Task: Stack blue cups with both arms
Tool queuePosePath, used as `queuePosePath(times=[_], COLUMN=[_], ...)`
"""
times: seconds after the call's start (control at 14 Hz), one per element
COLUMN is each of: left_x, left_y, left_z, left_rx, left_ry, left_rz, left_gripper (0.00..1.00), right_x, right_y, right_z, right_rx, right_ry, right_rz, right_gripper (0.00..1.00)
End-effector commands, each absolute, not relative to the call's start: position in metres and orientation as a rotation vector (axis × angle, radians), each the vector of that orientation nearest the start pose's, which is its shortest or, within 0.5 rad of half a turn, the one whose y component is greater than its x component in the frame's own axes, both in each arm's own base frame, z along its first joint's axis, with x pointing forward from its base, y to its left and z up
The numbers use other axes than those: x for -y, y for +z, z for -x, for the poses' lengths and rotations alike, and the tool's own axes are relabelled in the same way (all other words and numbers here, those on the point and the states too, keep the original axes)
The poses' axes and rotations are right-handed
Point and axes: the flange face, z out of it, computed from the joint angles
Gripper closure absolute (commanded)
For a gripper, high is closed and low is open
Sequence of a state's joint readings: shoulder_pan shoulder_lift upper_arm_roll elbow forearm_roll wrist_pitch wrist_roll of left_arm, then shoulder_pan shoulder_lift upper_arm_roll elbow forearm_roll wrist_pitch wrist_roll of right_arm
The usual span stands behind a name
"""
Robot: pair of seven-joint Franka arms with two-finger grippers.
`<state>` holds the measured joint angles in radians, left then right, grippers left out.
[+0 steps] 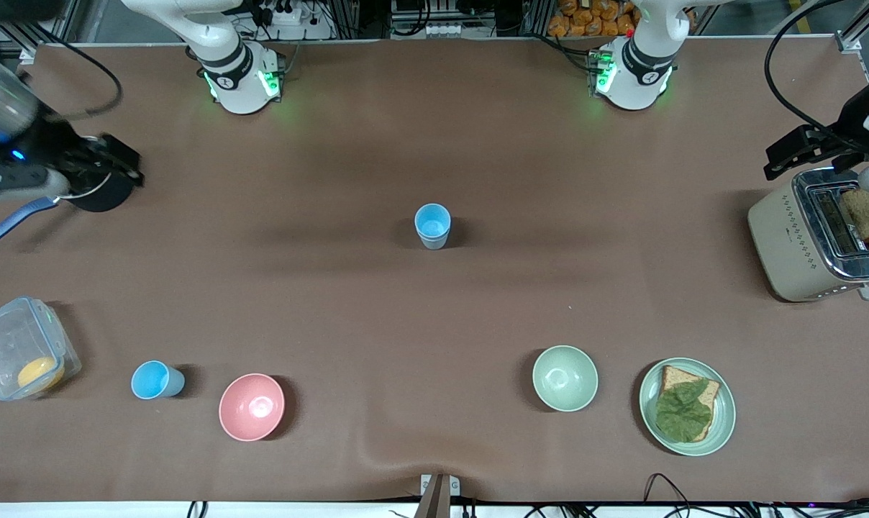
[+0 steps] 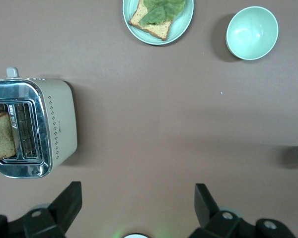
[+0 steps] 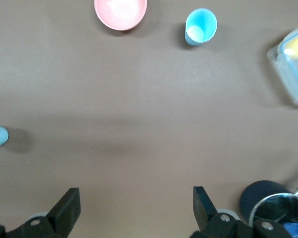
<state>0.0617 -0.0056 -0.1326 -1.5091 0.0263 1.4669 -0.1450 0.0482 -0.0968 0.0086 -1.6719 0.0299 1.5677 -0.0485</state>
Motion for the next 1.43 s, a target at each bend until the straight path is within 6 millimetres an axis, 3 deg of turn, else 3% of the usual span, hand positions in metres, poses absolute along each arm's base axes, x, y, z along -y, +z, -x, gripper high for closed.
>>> queuePosePath(times=[0.0,0.29,0.5,0.86,1.36], left_x=[0.034,0.036,0.037,0.037,0.031], left_y=[0.652,0.652,0.649,0.65,0.65], left_z=[-0.539,-0.539,-0.54,-0.54,-0.539], left_rx=[0.101,0.096,0.094,0.092,0.111], left_ry=[0.063,0.064,0.07,0.068,0.077], left_rz=[3.113,3.116,3.113,3.113,3.11], left_gripper=[0.0,0.0,0.0,0.0,0.0], right_x=[-0.02,-0.014,-0.009,-0.004,0.0], right_y=[0.663,0.668,0.655,0.64,0.637], right_z=[-0.526,-0.525,-0.539,-0.541,-0.541], right_rx=[0.217,-0.054,-0.077,-0.088,-0.095], right_ry=[0.023,0.056,0.039,0.056,0.053], right_rz=[3.112,3.121,3.13,3.131,3.129], right_gripper=[0.0,0.0,0.0,0.0,0.0])
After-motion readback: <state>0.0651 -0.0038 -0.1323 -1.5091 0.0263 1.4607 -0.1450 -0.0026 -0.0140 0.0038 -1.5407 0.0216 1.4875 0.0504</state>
